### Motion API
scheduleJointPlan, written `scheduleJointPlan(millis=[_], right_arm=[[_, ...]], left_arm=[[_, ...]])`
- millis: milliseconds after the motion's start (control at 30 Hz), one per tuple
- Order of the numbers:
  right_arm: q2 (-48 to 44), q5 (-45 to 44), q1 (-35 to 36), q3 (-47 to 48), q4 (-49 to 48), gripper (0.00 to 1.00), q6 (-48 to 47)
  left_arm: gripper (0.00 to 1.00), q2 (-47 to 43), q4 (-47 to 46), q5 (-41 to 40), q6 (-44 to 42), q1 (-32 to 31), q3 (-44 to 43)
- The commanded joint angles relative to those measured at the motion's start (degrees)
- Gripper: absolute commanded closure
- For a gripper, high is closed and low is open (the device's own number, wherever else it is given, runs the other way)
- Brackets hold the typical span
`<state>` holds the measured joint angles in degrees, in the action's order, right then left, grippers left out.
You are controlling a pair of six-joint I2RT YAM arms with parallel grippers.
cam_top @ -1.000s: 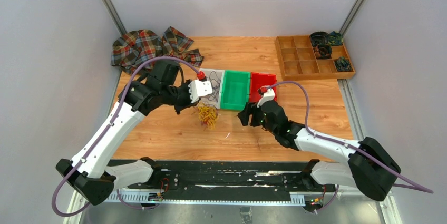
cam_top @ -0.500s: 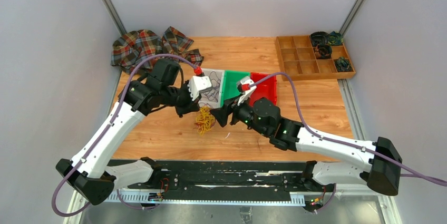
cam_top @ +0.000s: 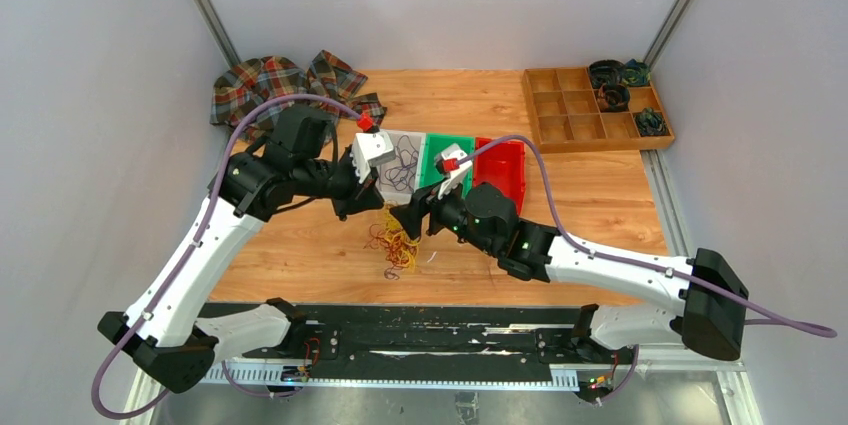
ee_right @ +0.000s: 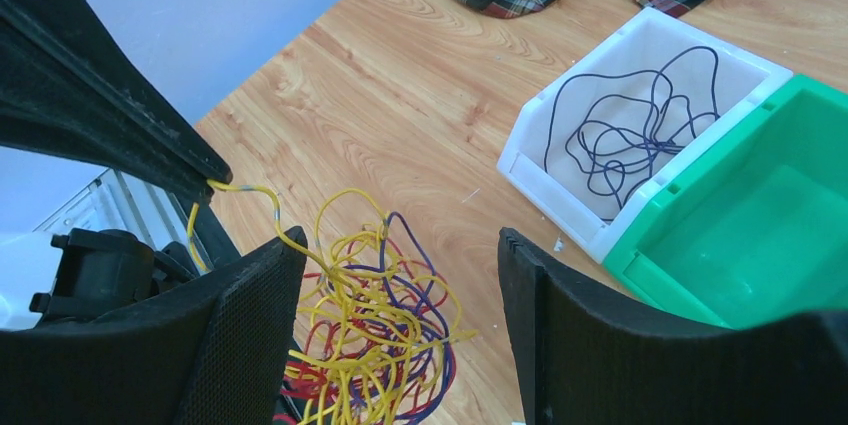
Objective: Untangle the cables
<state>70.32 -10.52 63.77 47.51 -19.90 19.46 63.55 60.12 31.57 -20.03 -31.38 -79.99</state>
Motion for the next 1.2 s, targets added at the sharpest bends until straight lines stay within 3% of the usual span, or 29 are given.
scheduleJointPlan(millis=[0, 333, 633, 1000, 1167], right_arm=[[1.0, -0.8, 0.9, 2.5, -3.4, 0.30, -0.8], [5.1, -5.7, 0.8, 2.9, -8.8, 0.32, -1.2], [8.0, -5.6, 0.8, 0.6, -9.9, 0.33, 1.0], [12.3, -7.9, -0.4, -8.7, -10.9, 0.35, 7.0], [16.0, -7.7, -1.8, -11.3, -12.3, 0.35, 9.6]], left_arm=[[1.00, -0.2, -0.3, 4.1, 2.9, -0.4, -2.3], [1.00, 0.8, 2.2, 12.9, 4.7, -0.4, -6.8], [0.99, 2.1, 2.2, 15.2, 5.9, -0.4, -11.3], [1.00, 5.9, 2.2, 12.5, 6.4, -0.4, -25.0], [1.00, 7.8, 2.2, 7.4, 4.5, -0.4, -31.6]])
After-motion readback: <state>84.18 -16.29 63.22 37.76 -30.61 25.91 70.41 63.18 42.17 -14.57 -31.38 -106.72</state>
